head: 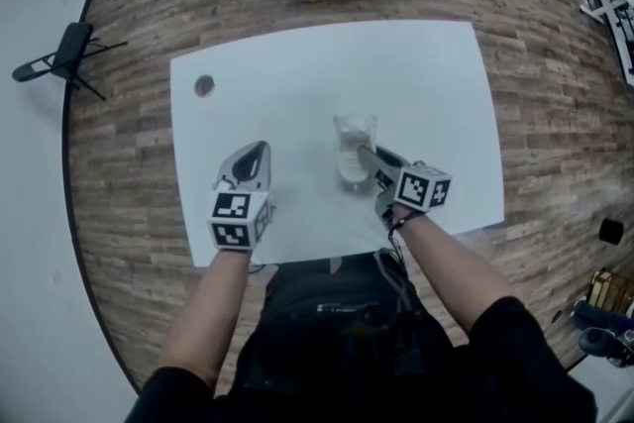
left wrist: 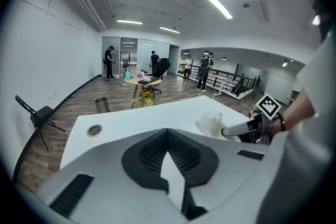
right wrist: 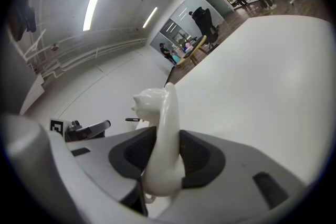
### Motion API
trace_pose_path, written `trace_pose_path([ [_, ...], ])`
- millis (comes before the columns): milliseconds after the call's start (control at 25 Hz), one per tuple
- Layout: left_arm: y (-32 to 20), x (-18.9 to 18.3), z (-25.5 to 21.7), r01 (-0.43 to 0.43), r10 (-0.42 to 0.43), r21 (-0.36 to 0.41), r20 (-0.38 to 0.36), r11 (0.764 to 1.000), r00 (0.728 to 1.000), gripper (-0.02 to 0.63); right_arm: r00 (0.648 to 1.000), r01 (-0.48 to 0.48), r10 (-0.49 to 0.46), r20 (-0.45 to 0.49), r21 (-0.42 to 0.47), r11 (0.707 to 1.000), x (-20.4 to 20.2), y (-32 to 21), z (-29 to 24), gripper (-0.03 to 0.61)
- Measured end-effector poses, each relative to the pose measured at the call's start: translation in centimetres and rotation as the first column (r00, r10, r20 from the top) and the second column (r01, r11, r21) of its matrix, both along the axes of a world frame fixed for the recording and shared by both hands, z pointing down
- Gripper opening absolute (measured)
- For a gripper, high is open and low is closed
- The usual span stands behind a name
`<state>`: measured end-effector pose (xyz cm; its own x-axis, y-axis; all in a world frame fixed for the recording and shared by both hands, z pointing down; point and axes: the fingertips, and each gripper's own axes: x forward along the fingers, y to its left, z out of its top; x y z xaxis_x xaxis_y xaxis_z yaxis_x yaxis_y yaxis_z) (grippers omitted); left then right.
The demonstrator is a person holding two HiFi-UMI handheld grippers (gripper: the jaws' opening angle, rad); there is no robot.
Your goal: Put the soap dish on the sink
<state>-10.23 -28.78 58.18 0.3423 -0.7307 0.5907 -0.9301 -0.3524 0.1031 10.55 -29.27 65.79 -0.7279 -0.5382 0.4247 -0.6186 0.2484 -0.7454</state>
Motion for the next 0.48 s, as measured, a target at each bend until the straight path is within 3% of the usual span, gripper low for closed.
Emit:
trace_pose_path([
  [480,-0.8,0.93,0.63,-0.014,0.014,-0.015,-0.006,1.0,1.0,-0.011,1.0,0.015,-0.015,0.008,-0.011,1.0,-0.08,-0.68,0.18,0.146],
])
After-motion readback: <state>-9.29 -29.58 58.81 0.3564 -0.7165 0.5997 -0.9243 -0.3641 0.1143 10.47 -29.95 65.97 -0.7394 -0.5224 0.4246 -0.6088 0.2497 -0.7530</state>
